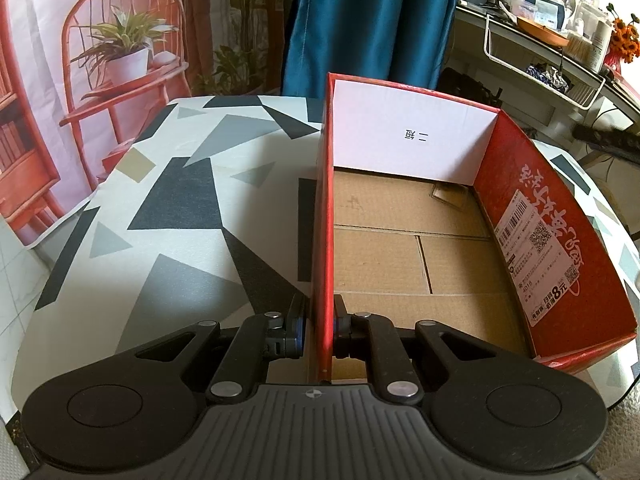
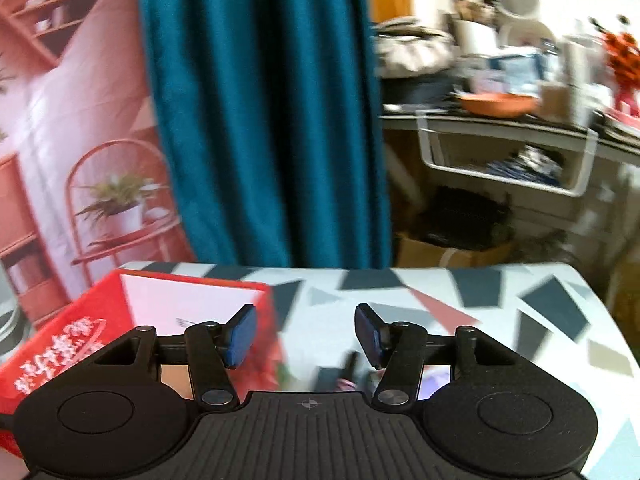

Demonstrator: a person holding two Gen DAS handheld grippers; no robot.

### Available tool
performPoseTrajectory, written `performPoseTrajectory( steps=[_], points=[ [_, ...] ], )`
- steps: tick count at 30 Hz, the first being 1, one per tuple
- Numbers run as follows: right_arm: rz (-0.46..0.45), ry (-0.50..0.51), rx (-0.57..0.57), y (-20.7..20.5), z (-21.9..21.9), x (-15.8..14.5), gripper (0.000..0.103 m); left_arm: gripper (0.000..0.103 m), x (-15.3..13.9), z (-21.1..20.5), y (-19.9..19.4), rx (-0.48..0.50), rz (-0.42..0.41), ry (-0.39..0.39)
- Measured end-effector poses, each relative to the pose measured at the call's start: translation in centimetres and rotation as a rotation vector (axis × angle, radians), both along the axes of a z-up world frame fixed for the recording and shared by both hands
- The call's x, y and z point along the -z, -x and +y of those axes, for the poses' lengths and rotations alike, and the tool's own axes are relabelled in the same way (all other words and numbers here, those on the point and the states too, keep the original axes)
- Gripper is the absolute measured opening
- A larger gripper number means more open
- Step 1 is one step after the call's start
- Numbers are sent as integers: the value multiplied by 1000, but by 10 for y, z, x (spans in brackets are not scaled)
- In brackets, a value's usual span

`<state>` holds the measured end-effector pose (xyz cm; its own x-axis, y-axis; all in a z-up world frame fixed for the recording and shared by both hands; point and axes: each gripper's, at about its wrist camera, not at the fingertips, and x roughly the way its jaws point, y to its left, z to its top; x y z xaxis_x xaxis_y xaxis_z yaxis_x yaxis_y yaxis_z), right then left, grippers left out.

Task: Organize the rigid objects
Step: 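Move the right tool back to the red-capped white marker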

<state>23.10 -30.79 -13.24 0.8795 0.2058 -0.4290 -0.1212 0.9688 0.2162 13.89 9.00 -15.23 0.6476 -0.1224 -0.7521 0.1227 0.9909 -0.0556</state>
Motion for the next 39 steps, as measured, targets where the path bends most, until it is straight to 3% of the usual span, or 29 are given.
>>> performPoseTrajectory(
  steps=[8,20,31,39],
  points=[
    [113,23,116,29,-41,47,53,15,0,0,0,-2,0,-3],
    [344,89,217,41,-41,103,53,15,0,0,0,-5,0,-4],
    [384,66,230,32,-41,111,56,15,0,0,0,-7,-1,-2],
    [389,106,203,39,-31,108,58,15,0,1,1,-10,-2,4]
  ],
)
